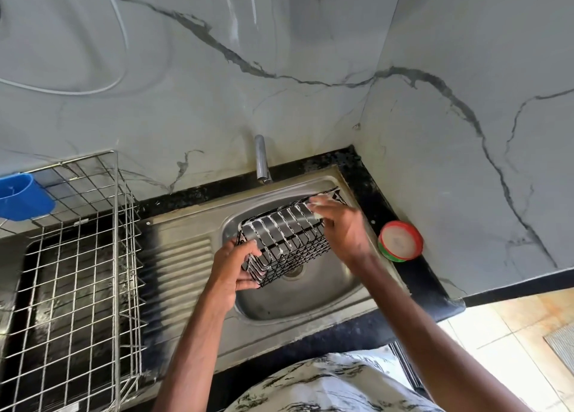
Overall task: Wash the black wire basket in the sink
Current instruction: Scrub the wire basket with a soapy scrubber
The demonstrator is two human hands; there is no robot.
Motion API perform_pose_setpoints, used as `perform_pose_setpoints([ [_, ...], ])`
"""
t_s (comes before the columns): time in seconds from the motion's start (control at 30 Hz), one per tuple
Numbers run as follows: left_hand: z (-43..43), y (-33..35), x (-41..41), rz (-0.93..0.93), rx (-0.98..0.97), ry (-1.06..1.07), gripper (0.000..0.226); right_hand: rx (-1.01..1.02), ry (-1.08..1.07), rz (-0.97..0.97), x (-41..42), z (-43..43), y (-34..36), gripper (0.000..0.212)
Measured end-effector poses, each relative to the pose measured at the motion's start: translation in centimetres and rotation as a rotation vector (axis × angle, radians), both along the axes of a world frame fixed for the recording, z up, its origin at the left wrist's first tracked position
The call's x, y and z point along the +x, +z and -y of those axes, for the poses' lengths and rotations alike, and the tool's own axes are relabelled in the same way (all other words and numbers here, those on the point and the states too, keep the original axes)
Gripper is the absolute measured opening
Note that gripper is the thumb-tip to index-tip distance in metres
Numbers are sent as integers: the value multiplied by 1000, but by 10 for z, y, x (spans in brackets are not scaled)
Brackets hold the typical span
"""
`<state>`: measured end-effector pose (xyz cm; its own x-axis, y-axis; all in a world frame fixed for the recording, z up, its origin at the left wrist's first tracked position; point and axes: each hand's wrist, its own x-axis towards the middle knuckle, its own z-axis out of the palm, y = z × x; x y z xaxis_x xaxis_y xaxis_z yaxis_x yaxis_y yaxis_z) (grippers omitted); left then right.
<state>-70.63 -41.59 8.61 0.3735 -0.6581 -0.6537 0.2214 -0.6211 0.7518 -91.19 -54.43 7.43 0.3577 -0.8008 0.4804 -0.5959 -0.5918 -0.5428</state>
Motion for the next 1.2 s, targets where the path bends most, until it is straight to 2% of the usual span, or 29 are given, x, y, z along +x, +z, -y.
perform_pose_setpoints([
  [0.07, 0, 3, 0, -3, 2, 0, 46, -44, 106, 8, 12, -20, 3, 38],
  [0.13, -1, 5, 2, 4, -1, -2, 31, -62, 162, 1, 13, -21, 1, 38],
  [0.2, -3, 6, 4, 17, 11, -21, 23, -39, 139, 1, 7, -4, -2, 41],
  [0.33, -5, 9, 0, 14, 15, -52, 21, 0, -16, 2, -14, 41, -6, 41],
  [0.43, -6, 15, -4, -19, 12, -33, 47, 37, -133, 16, -29, 56, -8, 42],
  [0.53, -4, 17, -6, -45, 14, 2, 71, -3, -88, 23, -28, 42, -5, 40],
  [0.57, -3, 18, -7, -59, 9, 16, 67, -16, -40, 35, -24, 31, -4, 40],
  [0.67, 0, 19, -7, -97, -4, 57, 30, -13, 80, 66, -7, -4, 0, 41],
  [0.73, 0, 18, -7, -108, 8, 79, 14, -39, 156, 60, 3, -24, -1, 45],
  [0.87, -1, 19, -5, -113, 15, 89, 7, -112, 291, 83, 7, -40, -8, 50],
  [0.97, -4, 24, -10, -114, 4, 49, 15, -172, 263, 32, 3, -22, -9, 44],
  [1.03, -6, 30, -12, -102, 9, 26, 40, -139, 190, 16, -5, -5, -9, 38],
  [1.1, -8, 28, -11, -96, 29, 11, 61, -100, 51, 30, -18, 13, -13, 43],
  [1.13, -10, 27, -10, -99, 34, 8, 59, -87, -20, 22, -25, 21, -15, 42],
  [1.2, -12, 26, -9, -95, 34, 3, 41, -68, -114, -6, -34, 33, -18, 42],
])
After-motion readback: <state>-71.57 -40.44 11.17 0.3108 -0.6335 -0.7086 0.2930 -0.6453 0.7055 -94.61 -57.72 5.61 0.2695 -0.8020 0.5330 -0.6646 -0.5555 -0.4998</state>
